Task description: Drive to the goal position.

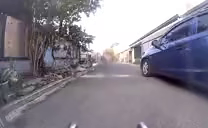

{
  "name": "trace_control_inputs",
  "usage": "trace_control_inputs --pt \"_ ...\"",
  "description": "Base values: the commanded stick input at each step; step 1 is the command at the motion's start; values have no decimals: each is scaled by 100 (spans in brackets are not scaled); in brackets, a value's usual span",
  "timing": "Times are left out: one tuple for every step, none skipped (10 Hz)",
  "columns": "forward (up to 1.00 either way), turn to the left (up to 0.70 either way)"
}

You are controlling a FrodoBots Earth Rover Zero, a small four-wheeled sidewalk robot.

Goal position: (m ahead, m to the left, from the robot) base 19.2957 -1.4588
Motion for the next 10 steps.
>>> trace_control_inputs --pt "70 0" --pt "70 0" --pt "70 0" --pt "70 0" --pt "70 0" --pt "70 0" --pt "70 0" --pt "70 0" --pt "70 0" --pt "70 0"
